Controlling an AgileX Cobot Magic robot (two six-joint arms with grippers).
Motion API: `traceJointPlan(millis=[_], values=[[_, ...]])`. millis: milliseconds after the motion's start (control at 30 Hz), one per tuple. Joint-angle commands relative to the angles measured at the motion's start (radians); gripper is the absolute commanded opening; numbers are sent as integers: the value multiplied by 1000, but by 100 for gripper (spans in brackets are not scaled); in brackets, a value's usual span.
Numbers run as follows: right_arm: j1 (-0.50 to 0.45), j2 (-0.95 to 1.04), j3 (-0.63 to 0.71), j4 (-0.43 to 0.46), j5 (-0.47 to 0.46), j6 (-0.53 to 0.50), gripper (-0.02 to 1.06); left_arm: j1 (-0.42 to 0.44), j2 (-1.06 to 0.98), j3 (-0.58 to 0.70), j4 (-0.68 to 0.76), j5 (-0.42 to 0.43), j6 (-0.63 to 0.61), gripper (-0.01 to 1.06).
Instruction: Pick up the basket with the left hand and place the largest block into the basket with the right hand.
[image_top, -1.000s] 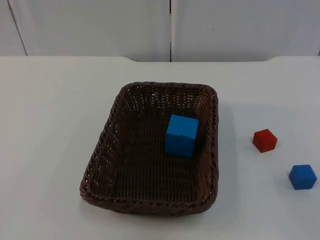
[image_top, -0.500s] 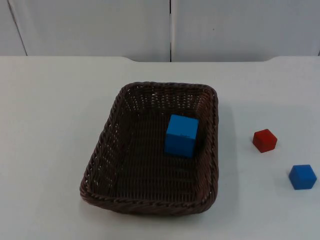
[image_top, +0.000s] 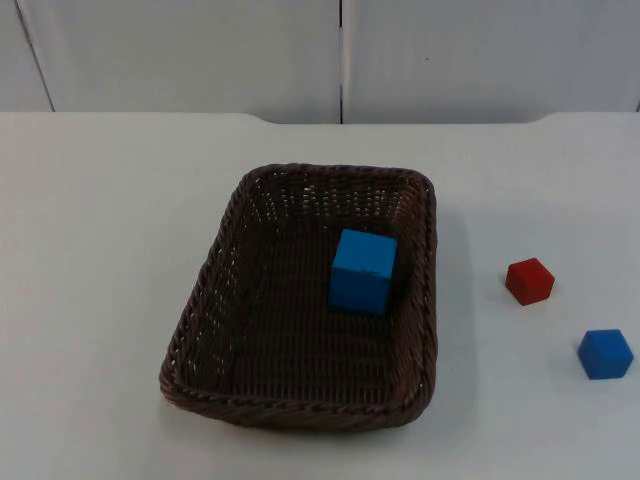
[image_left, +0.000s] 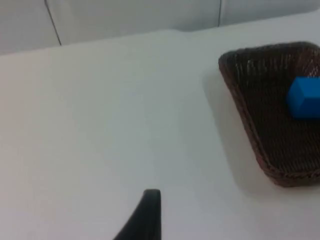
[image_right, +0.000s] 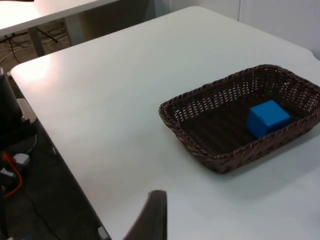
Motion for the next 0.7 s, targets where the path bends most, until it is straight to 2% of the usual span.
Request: traceJointPlan(millis=[0,367,667], values=[[0,-4,6,0,1,3,83,1,-4,6,8,-1,-16,93],[0,-4,26,-35,83,4,83,1,-4,22,46,18,-71,93],[0,-4,29,-37,89,10,83,1,-4,22,46,18,-71,93]])
